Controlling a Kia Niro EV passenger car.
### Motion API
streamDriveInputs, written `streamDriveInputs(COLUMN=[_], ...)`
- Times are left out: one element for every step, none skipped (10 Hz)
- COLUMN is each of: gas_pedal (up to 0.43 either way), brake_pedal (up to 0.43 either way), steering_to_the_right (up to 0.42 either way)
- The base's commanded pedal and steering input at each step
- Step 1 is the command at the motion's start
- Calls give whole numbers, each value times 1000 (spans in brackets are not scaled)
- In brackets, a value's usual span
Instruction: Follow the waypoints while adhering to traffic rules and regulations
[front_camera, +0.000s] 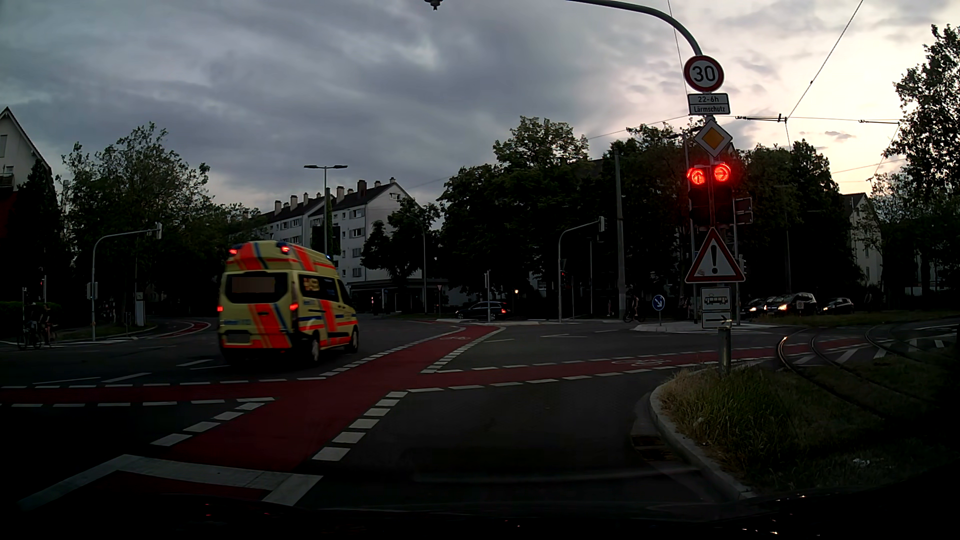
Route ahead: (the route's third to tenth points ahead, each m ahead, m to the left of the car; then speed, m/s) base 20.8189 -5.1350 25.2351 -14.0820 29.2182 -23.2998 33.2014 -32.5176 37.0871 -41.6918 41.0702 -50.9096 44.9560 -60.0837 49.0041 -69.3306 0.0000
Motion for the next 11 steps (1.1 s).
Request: streamDriveInputs(gas_pedal=[0,0,0,0,0,0,0,0,0,0,0], brake_pedal=[250,250,250,250,250,250,250,250,250,250,250], steering_to_the_right=[-53,-53,-53,-52,-53,-53,-52,-53,-52,-52,-53])
